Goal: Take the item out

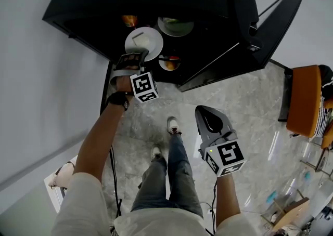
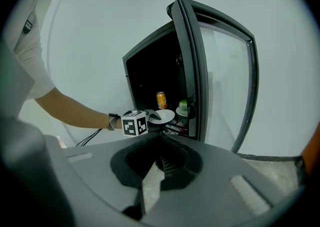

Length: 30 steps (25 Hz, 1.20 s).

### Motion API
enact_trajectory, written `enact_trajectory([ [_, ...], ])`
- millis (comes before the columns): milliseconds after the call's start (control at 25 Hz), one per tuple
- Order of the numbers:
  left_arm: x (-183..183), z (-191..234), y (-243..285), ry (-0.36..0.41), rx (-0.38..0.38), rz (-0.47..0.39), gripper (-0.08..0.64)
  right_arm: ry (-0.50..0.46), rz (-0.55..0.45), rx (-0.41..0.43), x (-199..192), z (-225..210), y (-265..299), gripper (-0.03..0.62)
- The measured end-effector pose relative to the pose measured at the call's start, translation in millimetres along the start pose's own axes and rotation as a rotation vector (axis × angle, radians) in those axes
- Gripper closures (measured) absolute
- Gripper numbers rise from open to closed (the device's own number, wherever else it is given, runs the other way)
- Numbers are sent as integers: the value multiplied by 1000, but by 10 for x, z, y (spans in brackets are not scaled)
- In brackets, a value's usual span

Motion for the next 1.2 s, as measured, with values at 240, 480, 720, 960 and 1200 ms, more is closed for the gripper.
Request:
enact_trajectory([
  [240,-20,-10,-16,18,50,4,491,20,-2,-15,-44,-36,-41,584],
  [480,-16,-40,-119,51,108,-14,506,29,1,-31,-105,-55,-86,584],
  [720,1,-39,-245,87,174,-44,543,32,-4,-38,-162,-24,-155,584],
  [960,4,-66,-354,128,234,-59,543,29,-7,-48,-205,20,-264,584],
  [1200,-7,-28,-534,146,283,-49,543,20,-23,-61,-205,73,-391,584],
])
Point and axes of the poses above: the fingertips, and each gripper's own axes: y forward along the fingers, z to its left, x out of its top, the point moved 5 cm from there along -y, backward along the fingers, and after that the axes turned 3 degrees about x, right-handed, at the moved point
